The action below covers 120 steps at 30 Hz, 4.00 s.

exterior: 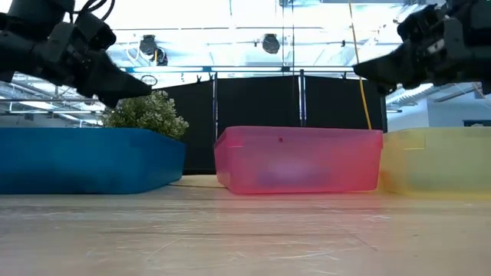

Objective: Pick and place Granola Bars by type
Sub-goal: Put the blue granola bar into the blue bin

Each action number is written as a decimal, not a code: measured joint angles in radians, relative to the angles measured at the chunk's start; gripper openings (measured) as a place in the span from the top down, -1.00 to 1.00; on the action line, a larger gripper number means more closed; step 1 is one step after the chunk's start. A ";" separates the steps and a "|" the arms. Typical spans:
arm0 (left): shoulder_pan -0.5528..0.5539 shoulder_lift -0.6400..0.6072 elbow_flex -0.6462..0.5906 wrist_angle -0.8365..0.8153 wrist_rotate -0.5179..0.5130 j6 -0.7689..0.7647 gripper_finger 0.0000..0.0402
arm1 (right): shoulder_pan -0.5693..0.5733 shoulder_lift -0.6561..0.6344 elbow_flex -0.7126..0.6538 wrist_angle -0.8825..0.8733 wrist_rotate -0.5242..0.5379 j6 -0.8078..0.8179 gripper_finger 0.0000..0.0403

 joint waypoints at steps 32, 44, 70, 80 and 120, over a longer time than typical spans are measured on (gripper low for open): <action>-0.719 0.971 1.164 -1.367 0.034 -0.752 -0.13 | 0.084 0.002 -0.031 0.011 -0.001 -0.062 1.00; -0.732 0.996 1.121 -1.254 0.066 -0.802 -0.86 | 0.087 0.002 -0.032 0.015 0.000 -0.073 1.00; -0.708 0.992 0.863 -1.013 0.047 -0.881 -0.25 | 0.086 0.003 -0.032 0.018 0.004 -0.117 1.00; -0.702 0.929 0.858 -1.001 0.036 -0.794 0.78 | 0.086 0.002 -0.032 0.017 0.005 -0.114 1.00; -0.160 0.604 0.691 -1.356 0.053 -0.398 0.46 | 0.086 0.003 -0.032 -0.022 0.003 -0.119 1.00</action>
